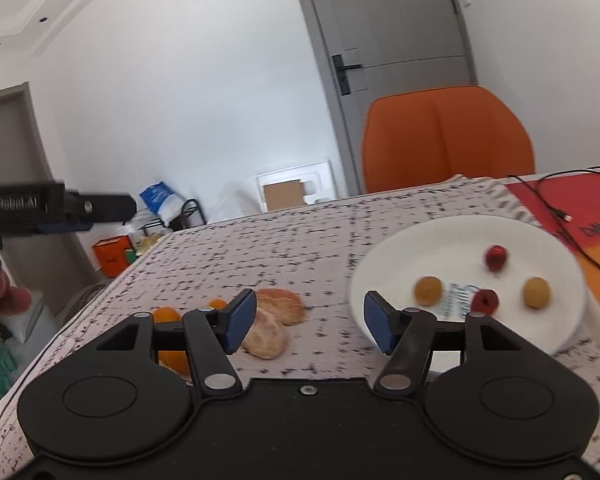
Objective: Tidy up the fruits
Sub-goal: 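Move both open tools back from the bowl to the remaining fruit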
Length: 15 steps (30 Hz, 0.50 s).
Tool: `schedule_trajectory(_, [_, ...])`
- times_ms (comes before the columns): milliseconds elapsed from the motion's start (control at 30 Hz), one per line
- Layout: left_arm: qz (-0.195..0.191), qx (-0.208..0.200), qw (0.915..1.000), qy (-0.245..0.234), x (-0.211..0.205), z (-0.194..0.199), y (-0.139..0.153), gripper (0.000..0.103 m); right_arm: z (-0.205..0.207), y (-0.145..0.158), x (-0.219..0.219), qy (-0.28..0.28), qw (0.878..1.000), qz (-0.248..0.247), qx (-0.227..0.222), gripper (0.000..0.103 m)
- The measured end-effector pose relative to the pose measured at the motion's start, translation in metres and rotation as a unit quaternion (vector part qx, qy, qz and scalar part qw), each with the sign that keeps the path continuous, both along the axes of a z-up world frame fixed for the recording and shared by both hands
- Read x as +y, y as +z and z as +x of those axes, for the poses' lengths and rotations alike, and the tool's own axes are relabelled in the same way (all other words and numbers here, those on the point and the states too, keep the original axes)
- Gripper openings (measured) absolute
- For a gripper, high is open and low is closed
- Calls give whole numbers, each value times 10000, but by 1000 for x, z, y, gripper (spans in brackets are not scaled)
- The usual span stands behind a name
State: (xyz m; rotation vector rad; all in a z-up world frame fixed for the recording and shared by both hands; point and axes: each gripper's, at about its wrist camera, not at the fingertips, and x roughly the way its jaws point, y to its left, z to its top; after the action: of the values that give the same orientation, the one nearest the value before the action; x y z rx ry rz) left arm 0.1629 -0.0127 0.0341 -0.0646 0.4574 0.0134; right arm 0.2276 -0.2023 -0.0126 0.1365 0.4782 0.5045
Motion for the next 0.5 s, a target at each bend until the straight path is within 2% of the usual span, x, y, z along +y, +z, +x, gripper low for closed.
schedule_trajectory(233, [-201, 71, 9996, 204, 16, -4, -12, 81, 11, 0, 19, 261, 9996, -123, 79, 60])
schedule_trajectory(367, [-469, 93, 9977, 480, 33, -7, -22, 81, 16, -3, 24, 457, 9986, -112, 225, 60])
schedule_trajectory(500, [-658, 129, 9943, 825, 45, -12, -36, 81, 15, -6, 36, 697, 9968, -311, 238, 60])
